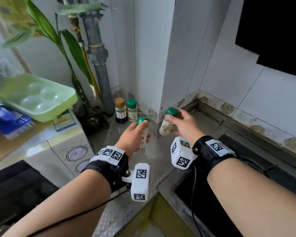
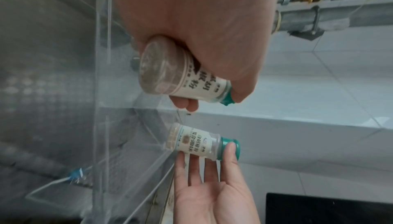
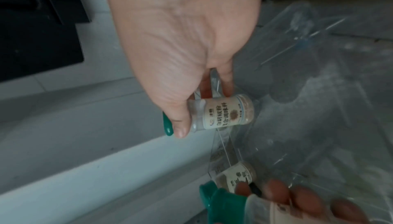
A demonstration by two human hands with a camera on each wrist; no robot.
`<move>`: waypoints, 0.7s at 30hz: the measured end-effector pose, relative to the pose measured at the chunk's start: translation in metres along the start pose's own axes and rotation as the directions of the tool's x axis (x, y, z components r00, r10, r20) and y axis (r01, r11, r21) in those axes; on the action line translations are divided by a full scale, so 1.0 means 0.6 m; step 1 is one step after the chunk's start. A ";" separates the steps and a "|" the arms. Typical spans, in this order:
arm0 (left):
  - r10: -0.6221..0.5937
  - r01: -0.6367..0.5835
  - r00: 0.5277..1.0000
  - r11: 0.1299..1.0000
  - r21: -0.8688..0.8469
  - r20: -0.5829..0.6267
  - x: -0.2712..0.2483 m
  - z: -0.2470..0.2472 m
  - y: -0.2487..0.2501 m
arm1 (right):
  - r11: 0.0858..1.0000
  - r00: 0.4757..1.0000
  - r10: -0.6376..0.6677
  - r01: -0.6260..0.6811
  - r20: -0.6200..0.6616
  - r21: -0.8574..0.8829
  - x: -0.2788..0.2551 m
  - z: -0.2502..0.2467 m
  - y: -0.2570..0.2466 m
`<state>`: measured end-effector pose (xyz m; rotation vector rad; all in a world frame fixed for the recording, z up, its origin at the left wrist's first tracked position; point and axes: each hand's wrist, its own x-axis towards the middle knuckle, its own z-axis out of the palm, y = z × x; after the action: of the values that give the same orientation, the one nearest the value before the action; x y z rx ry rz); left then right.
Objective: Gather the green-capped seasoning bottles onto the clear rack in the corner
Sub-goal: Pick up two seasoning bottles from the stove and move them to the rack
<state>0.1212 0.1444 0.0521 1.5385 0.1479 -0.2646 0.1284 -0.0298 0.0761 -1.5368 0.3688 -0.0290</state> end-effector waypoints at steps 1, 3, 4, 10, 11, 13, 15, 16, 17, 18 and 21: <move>-0.001 0.001 1.000 1.000 -0.009 -0.030 0.007 -0.013 0.001 | 1.000 1.000 -0.003 0.003 0.019 -0.005 0.011 0.014 -0.004; -0.005 0.003 0.997 1.000 -0.030 -0.078 0.018 -0.035 0.003 | 0.999 0.999 -0.007 0.009 0.047 -0.036 0.029 0.038 -0.011; -0.006 0.002 0.995 0.999 -0.041 -0.098 0.023 -0.045 0.002 | 0.999 0.998 -0.013 0.016 0.058 -0.050 0.036 0.049 -0.014; -0.018 0.000 0.985 0.995 -0.101 -0.174 0.044 -0.084 0.002 | 0.994 0.996 -0.023 0.032 0.087 -0.101 0.073 0.113 -0.018; -0.028 0.008 0.984 0.994 -0.112 -0.176 0.045 -0.087 0.004 | 0.994 0.996 -0.016 0.025 0.089 -0.108 0.079 0.120 -0.016; -0.051 0.025 0.982 0.990 -0.142 -0.183 0.045 -0.092 0.007 | 0.993 0.996 -0.006 0.017 0.092 -0.115 0.091 0.133 -0.010; -0.059 0.032 0.984 0.987 -0.159 -0.170 0.043 -0.094 0.007 | 0.993 0.996 -0.003 0.014 0.094 -0.119 0.100 0.140 -0.004; -0.071 0.044 0.983 0.986 -0.163 -0.166 0.042 -0.097 0.007 | 0.992 0.995 -0.005 0.017 0.095 -0.125 0.105 0.145 -0.001; -0.080 0.053 0.984 0.984 -0.172 -0.158 0.041 -0.099 0.007 | 0.991 0.996 -0.005 0.017 0.092 -0.132 0.109 0.149 0.002; -0.089 0.061 0.985 0.982 -0.181 -0.150 0.041 -0.101 0.006 | 0.991 0.996 -0.013 0.025 0.090 -0.135 0.111 0.151 0.003; -0.105 0.075 0.985 0.977 -0.201 -0.140 0.042 -0.108 0.001 | 0.991 0.995 -0.019 0.031 0.095 -0.130 0.119 0.157 0.010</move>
<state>0.1503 0.2073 0.0441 1.3576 0.3537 -0.1995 0.2183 0.0439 0.0540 -1.6671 0.2817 0.0483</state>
